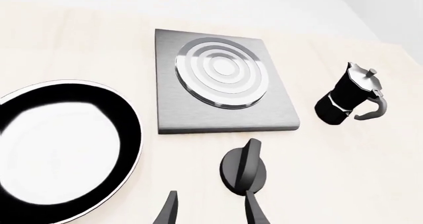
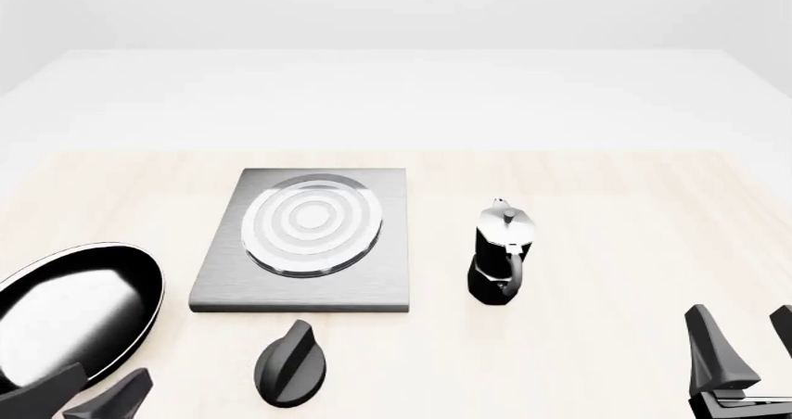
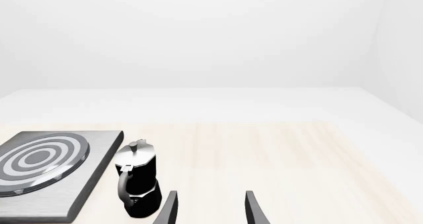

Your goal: Turn on the stove.

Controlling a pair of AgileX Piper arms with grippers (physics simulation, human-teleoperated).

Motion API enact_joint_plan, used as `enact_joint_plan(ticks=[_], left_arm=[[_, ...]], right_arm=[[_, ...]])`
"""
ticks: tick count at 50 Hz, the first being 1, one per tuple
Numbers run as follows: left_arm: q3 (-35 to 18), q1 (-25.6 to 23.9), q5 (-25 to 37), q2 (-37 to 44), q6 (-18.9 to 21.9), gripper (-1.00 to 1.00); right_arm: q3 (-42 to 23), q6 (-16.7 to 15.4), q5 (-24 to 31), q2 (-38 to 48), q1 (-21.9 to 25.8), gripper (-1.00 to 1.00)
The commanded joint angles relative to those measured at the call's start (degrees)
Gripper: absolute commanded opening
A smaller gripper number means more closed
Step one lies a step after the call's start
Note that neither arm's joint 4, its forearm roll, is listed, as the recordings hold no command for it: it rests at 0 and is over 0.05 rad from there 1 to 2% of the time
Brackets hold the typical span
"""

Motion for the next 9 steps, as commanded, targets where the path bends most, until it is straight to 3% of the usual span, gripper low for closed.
enact_joint_plan(ticks=[1,9], left_arm=[[-1.9,-1.1,0.9,-0.8,-0.8,1.0],[-2.2,-1.6,0.7,-0.8,-1.2,1.0]], right_arm=[[0.0,0.0,0.0,0.0,0.0,1.0],[0.0,0.0,0.0,0.0,0.0,1.0]])
